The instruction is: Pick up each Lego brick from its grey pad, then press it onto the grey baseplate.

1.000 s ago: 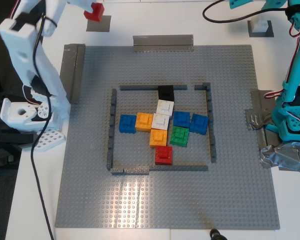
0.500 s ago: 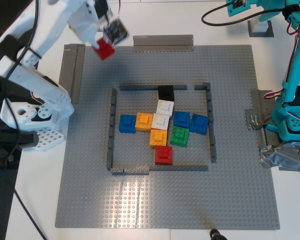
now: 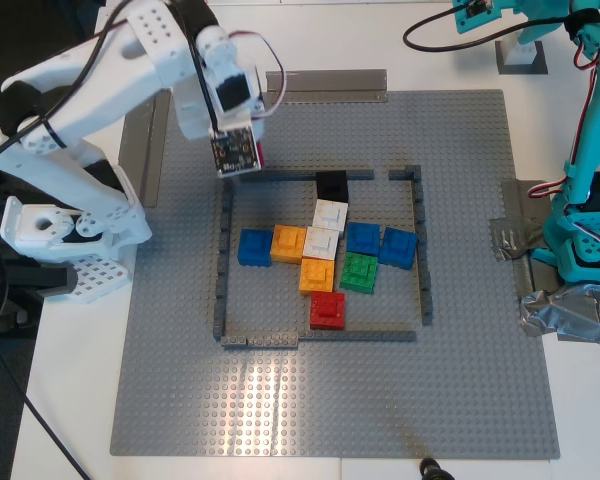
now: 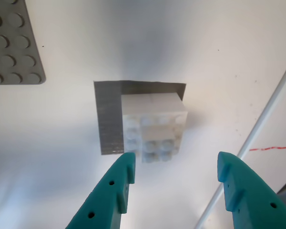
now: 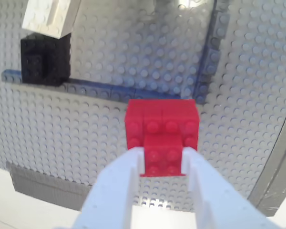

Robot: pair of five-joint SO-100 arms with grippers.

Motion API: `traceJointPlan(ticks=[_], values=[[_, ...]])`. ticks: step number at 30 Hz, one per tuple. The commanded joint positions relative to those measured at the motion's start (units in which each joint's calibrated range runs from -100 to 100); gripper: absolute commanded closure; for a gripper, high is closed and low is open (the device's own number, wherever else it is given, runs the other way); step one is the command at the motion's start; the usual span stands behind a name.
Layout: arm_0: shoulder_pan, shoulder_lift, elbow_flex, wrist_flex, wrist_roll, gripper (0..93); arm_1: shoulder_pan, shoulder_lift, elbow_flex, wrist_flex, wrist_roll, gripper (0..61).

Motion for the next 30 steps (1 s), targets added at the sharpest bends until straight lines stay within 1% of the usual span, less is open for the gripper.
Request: traceJointPlan(ticks=[1,16,28,30], values=[[0.4,-0.2,-0.5,0.2,0.2,73.1,4.6,1.3,0.1,-3.4,-0.7,61.2],[0.5,0.7,-0.5,-0.4,0.2,73.1,14.9,6.4,3.2,-10.4,0.6,61.2],[1.3,1.9,-1.2,-0.5,0.2,73.3,16.0,11.3,3.7,-16.0,0.2,61.3],[1.3,2.0,-1.2,-0.5,0.1,75.1,16.1,11.9,4.0,-16.6,0.2,61.3]])
